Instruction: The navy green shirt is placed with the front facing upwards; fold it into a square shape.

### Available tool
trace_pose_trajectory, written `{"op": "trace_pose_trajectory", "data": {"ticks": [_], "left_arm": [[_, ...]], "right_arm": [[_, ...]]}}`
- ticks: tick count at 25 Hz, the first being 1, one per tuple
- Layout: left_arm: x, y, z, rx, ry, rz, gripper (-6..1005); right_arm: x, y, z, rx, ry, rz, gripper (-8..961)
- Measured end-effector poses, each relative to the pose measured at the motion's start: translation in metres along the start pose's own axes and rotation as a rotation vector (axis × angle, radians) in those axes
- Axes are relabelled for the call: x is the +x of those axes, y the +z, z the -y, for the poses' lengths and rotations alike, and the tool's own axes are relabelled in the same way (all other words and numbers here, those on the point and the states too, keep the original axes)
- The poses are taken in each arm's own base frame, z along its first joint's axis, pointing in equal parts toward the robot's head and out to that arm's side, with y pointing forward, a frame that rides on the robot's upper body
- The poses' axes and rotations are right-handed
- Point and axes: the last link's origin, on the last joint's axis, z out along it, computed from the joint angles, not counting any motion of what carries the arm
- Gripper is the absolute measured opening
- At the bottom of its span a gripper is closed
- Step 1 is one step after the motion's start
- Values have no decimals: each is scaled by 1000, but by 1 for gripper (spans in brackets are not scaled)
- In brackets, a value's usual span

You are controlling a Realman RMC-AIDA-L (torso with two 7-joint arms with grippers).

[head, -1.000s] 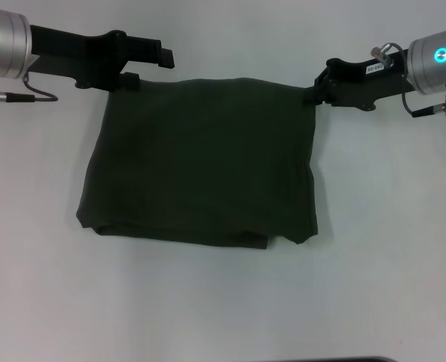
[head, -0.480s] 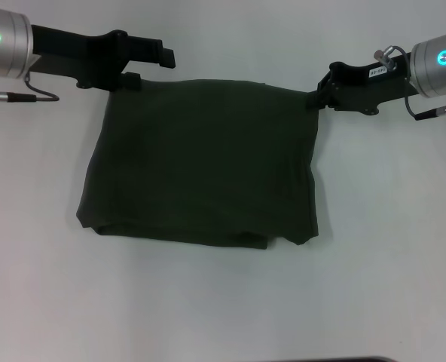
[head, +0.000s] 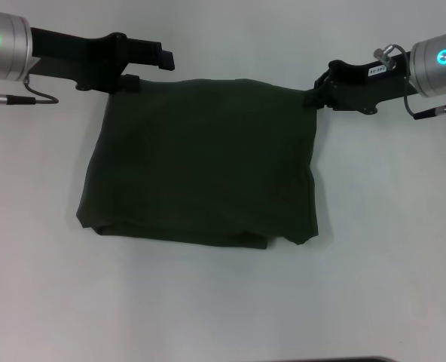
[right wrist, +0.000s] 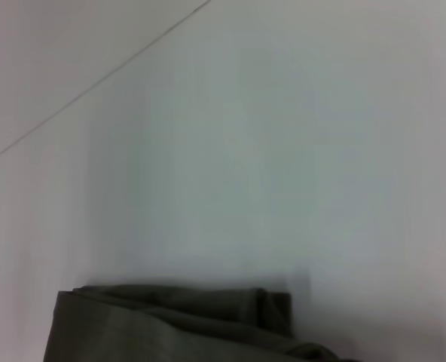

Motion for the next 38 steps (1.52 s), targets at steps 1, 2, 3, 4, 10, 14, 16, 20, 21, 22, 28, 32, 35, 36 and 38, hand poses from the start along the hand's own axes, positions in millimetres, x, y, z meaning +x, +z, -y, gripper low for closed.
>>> {"op": "trace_pose_trajectory", "data": {"ticks": [1,2,3,4,10,14,16,20,21,22,28,32,35,36,38], "left_arm": [[0,0,0,0,0,0,828],[0,0,0,0,0,0,828],[0,0,0,0,1,0,828],[0,0,0,0,1,1,828],[0,0,0,-1,1,-1,828],[0,0,0,-2,1,-3,828],[0,0,0,-2,1,-3,828],[0,0,0,-2,0,-3,828],[0,0,0,-2,0,-4,828],[0,0,0,-3,0,-2,828],[-2,1,-1,-10,3,5,828],[-3,6,-6,-20,7,14,827],[-2,14,-11,-19,0,12,827],[-2,16,-13,-20,-3,10,827],[-2,22,-15,-23,-8,12,827]], "right_arm": [[0,0,0,-1,-1,1,36],[0,-1,1,-1,-1,2,78],[-1,-2,1,-3,0,4,120],[-1,-3,2,-5,3,6,161],[-6,-16,11,-11,32,24,318],[-9,-27,11,-35,37,30,392],[-10,-32,7,-55,33,22,429],[-10,-34,1,-72,19,5,448],[-11,-34,-1,-77,17,5,448],[-12,-35,-2,-81,16,5,448],[-17,-40,-12,-111,-9,-7,447],[-17,-43,-14,-125,-7,-10,447],[-18,-44,-13,-125,-5,-8,448],[-18,-44,-13,-125,-5,-8,448],[-18,-44,-13,-125,-4,-7,448]]}}
